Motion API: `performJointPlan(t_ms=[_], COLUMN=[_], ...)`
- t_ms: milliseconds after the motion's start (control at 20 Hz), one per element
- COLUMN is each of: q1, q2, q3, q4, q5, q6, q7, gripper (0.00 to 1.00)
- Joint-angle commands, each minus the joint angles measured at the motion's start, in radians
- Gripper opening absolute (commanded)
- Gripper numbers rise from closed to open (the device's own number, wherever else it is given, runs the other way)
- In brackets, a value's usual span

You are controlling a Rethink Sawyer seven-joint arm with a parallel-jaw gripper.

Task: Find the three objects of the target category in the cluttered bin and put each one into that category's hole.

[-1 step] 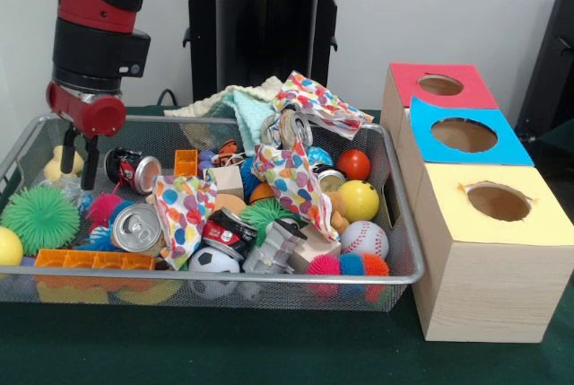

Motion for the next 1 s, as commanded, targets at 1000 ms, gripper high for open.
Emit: performJointPlan(t_ms=[1000], q1=[-0.043], q2=[0.085], q3=[0.000], q4=[-0.078], q5=[-0.042], q6=[-0.013], q7=[0.030], gripper=[1.00])
